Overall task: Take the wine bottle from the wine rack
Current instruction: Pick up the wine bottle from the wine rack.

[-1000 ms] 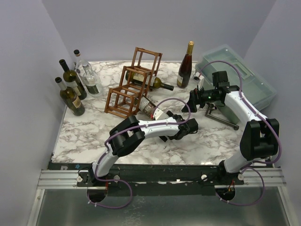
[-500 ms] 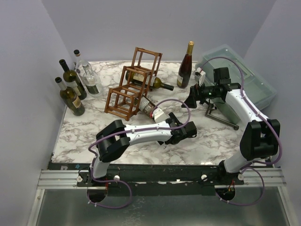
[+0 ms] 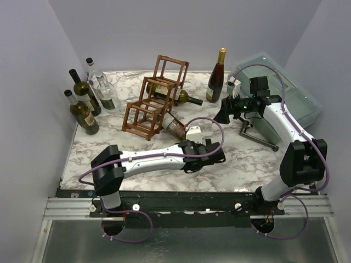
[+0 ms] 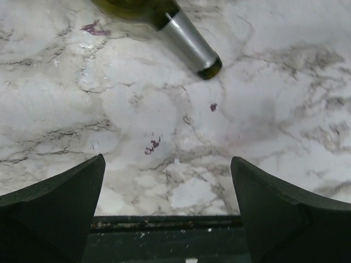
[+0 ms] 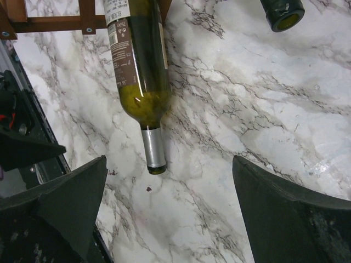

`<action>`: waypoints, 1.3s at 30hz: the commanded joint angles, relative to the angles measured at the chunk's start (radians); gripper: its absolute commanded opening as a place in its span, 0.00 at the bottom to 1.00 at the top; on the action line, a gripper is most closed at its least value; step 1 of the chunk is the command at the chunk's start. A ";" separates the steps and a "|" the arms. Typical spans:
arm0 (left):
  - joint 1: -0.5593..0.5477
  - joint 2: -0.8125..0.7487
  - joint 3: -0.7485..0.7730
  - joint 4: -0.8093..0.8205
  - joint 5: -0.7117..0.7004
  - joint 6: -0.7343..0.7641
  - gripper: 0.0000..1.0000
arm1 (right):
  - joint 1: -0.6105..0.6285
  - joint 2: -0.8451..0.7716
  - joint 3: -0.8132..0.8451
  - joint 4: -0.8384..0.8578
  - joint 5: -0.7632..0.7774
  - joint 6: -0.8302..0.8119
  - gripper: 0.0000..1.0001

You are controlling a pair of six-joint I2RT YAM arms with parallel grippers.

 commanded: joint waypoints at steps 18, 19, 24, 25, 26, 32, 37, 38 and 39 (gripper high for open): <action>0.027 -0.718 -0.288 0.299 0.407 0.837 0.99 | 0.189 0.013 -0.024 0.042 0.065 -0.073 0.99; 0.037 -0.745 -0.282 0.299 0.397 0.849 0.99 | 0.215 0.011 -0.031 0.065 0.082 -0.069 0.99; 0.116 -0.847 -0.266 0.311 0.344 0.889 0.99 | 0.371 0.014 -0.052 0.167 0.170 -0.050 0.99; 0.128 -0.863 -0.271 0.317 0.332 0.893 0.99 | 0.395 0.015 -0.065 0.200 0.206 -0.035 0.99; 0.140 -0.882 -0.277 0.324 0.318 0.894 0.99 | 0.423 0.015 -0.076 0.248 0.244 -0.021 0.99; 0.174 -0.979 -0.349 0.352 0.288 0.881 0.99 | 0.498 0.088 -0.062 0.348 0.410 0.011 0.99; 0.201 -1.054 -0.419 0.363 0.278 0.849 0.99 | 0.532 0.155 -0.032 0.344 0.466 0.015 0.99; 0.207 -1.063 -0.433 0.368 0.278 0.844 0.99 | 0.538 0.165 -0.032 0.344 0.472 0.013 0.99; 0.210 -1.074 -0.443 0.373 0.278 0.839 0.99 | 0.540 0.173 -0.032 0.346 0.478 0.015 0.99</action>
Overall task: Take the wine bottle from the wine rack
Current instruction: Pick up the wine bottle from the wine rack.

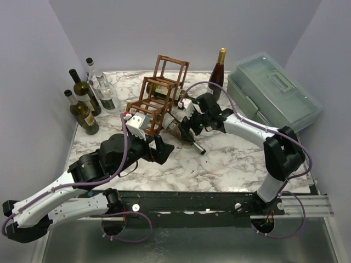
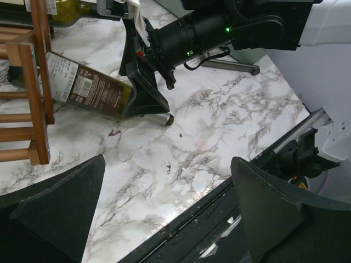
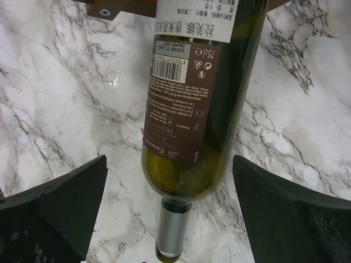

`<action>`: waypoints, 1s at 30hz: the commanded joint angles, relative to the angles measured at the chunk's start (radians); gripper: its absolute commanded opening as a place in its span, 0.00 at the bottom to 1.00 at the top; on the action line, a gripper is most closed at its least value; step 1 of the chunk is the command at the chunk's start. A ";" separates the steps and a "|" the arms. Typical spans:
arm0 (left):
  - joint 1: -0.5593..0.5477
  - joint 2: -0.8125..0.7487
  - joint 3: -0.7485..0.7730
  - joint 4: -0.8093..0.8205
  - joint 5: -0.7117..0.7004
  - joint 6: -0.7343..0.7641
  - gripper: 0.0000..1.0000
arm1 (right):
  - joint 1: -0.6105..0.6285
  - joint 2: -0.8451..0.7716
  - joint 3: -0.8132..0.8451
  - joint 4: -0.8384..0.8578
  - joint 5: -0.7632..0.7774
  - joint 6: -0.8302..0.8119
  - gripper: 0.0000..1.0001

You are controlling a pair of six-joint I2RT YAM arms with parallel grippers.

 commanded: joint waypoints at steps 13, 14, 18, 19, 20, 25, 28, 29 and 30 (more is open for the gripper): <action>0.041 -0.053 -0.091 0.062 -0.022 -0.022 0.99 | 0.045 0.129 0.039 0.080 0.139 0.055 0.99; 0.042 -0.055 -0.094 0.065 -0.022 -0.021 0.99 | 0.045 0.134 0.039 0.088 0.144 0.057 0.99; 0.046 -0.063 -0.109 0.074 -0.020 -0.024 0.99 | 0.048 0.153 0.041 0.101 0.152 0.058 0.99; 0.047 -0.065 -0.112 0.073 -0.019 -0.024 0.99 | 0.048 0.155 0.039 0.104 0.153 0.056 0.99; 0.048 -0.069 -0.116 0.074 -0.019 -0.025 0.99 | 0.050 0.156 0.035 0.109 0.152 0.054 0.99; 0.052 -0.084 -0.139 0.083 -0.019 -0.033 0.99 | 0.053 0.160 0.015 0.125 0.152 0.043 0.95; 0.054 -0.086 -0.147 0.088 -0.014 -0.037 0.99 | 0.054 0.169 0.011 0.128 0.155 0.042 0.94; 0.055 -0.088 -0.148 0.089 -0.014 -0.037 0.99 | 0.054 0.173 0.012 0.127 0.155 0.042 0.93; 0.056 -0.087 -0.150 0.089 -0.013 -0.037 0.99 | 0.054 0.175 0.014 0.126 0.157 0.042 0.93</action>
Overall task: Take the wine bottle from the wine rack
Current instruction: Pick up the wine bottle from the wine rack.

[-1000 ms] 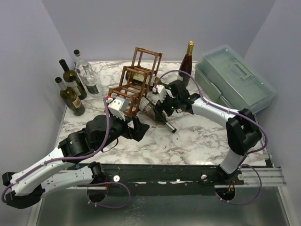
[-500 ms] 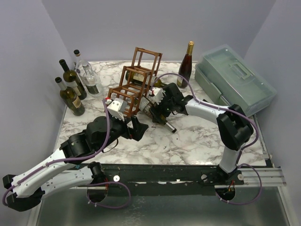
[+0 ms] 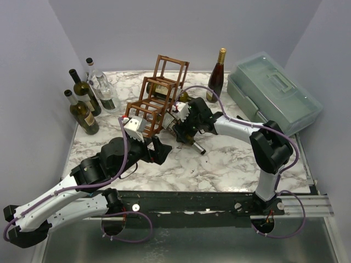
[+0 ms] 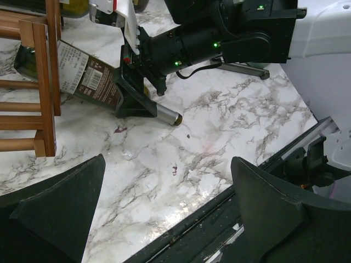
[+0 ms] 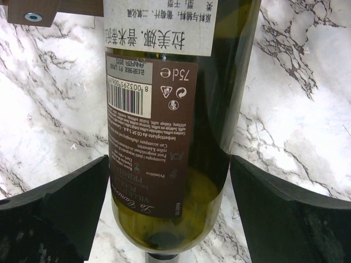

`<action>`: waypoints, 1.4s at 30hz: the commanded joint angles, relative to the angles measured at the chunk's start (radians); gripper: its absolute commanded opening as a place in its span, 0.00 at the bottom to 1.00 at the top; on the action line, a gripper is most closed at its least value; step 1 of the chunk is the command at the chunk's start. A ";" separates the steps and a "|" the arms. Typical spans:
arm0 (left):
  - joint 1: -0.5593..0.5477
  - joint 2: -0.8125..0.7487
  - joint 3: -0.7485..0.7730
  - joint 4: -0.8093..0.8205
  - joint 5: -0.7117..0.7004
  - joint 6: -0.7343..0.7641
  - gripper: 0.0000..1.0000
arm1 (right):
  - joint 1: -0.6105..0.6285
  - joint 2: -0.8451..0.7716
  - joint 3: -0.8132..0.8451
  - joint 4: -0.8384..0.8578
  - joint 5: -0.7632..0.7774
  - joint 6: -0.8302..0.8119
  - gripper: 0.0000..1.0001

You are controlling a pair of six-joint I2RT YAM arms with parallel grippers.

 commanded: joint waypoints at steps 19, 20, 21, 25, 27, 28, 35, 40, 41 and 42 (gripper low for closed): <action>0.015 -0.036 -0.041 0.034 -0.008 -0.012 0.99 | 0.009 -0.091 -0.034 0.009 0.022 -0.046 0.38; 0.015 -0.037 -0.042 0.034 -0.008 -0.010 0.99 | 0.009 -0.099 -0.033 0.002 0.019 -0.048 0.38; 0.014 -0.038 -0.042 0.034 -0.008 -0.008 0.99 | 0.009 -0.109 -0.035 -0.007 0.015 -0.053 0.38; 0.018 -0.040 -0.044 0.034 -0.008 0.005 0.99 | 0.009 -0.155 -0.044 -0.045 0.009 -0.069 0.37; 0.019 -0.040 -0.044 0.034 -0.008 0.010 0.99 | 0.009 -0.178 -0.050 -0.065 0.007 -0.079 0.34; 0.019 -0.039 -0.044 0.035 -0.007 0.012 0.99 | 0.009 -0.187 -0.053 -0.078 0.006 -0.086 0.34; 0.024 -0.034 -0.047 0.042 0.006 0.021 0.99 | 0.009 -0.216 -0.090 -0.145 0.014 -0.121 0.33; 0.024 -0.034 -0.052 0.045 0.012 0.022 0.99 | 0.004 -0.243 -0.133 -0.153 0.033 -0.127 0.33; 0.025 -0.033 -0.052 0.045 0.013 0.023 0.99 | 0.000 -0.254 -0.142 -0.156 0.032 -0.125 0.33; 0.025 -0.034 -0.053 0.045 0.014 0.024 0.99 | -0.005 -0.263 -0.151 -0.156 0.030 -0.125 0.33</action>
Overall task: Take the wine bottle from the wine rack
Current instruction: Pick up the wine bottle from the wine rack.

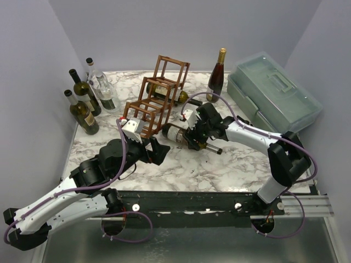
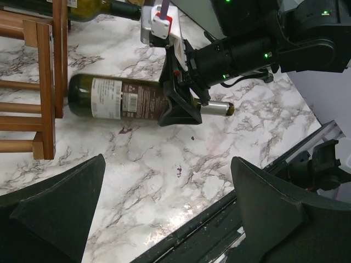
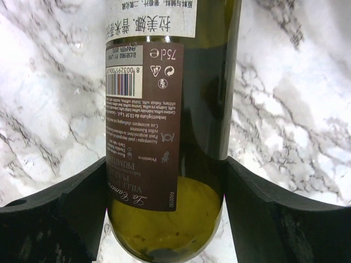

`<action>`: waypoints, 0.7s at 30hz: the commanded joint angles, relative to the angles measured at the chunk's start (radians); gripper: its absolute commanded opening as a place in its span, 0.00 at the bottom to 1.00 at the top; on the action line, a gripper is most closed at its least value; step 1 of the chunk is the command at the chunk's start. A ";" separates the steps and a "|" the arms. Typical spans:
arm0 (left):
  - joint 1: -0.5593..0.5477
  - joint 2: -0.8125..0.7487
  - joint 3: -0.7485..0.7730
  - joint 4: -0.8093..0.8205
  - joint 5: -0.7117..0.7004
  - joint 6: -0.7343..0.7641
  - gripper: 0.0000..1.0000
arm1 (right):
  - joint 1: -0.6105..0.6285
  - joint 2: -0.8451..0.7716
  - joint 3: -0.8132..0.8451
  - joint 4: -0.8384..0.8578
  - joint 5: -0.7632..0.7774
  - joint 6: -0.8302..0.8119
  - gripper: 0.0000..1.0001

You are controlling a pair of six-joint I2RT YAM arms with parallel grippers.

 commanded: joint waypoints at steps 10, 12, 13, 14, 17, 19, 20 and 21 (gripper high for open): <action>0.010 0.010 -0.051 0.120 0.142 0.100 0.99 | -0.027 -0.138 -0.082 -0.051 -0.053 -0.083 0.33; 0.010 0.014 -0.075 0.159 0.218 0.157 0.99 | -0.033 -0.150 -0.084 -0.073 -0.059 -0.107 0.33; 0.009 0.018 -0.088 0.177 0.253 0.187 0.99 | -0.033 -0.155 -0.082 -0.093 -0.064 -0.120 0.33; 0.008 0.026 -0.101 0.191 0.281 0.215 0.99 | -0.036 -0.157 -0.079 -0.108 -0.066 -0.133 0.33; 0.001 0.046 -0.137 0.240 0.362 0.300 0.98 | -0.041 -0.154 -0.053 -0.188 -0.079 -0.157 0.33; -0.025 0.055 -0.160 0.278 0.368 0.365 0.99 | -0.046 -0.148 -0.031 -0.241 -0.095 -0.162 0.33; -0.050 0.058 -0.175 0.300 0.349 0.397 0.99 | -0.049 -0.146 -0.018 -0.263 -0.100 -0.161 0.33; -0.075 0.063 -0.187 0.324 0.330 0.440 0.99 | -0.050 -0.145 -0.008 -0.290 -0.102 -0.161 0.33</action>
